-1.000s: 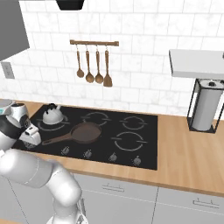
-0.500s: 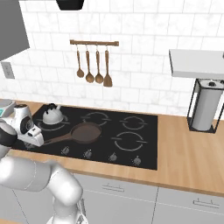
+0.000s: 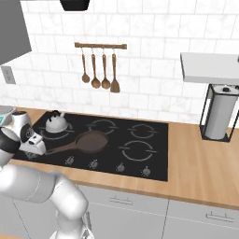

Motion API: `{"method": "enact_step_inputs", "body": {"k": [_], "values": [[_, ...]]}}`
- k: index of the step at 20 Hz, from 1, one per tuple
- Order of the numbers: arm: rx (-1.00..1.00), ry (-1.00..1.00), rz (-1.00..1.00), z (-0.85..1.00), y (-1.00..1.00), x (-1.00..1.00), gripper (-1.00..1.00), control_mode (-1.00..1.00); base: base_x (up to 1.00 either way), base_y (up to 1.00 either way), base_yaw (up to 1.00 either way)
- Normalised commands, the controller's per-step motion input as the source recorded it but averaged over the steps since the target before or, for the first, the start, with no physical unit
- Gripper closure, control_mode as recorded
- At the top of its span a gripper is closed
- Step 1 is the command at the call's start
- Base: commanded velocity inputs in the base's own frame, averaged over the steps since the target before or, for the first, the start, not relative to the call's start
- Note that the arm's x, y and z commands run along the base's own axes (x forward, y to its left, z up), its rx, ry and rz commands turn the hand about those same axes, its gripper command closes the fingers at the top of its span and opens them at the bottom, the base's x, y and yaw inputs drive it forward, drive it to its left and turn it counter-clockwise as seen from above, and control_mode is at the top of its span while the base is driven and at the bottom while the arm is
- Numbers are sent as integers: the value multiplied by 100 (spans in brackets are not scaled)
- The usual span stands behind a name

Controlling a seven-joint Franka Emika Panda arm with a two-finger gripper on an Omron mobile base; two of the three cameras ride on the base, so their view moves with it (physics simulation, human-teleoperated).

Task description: Pick the kettle from the counter and place it on a stove burner. Then turn the burner on.

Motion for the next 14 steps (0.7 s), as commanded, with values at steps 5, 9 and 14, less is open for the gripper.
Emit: {"method": "enact_step_inputs", "body": {"k": [5, 9, 14], "values": [[-1, 0, 22, -9, 6, 0, 100, -100, 0, 0, 0], [-3, 0, 25, -18, 4, -1, 100, -100, 0, 0, 0], [-4, 0, 25, -20, 6, -2, 100, -100, 0, 0, 0]]}}
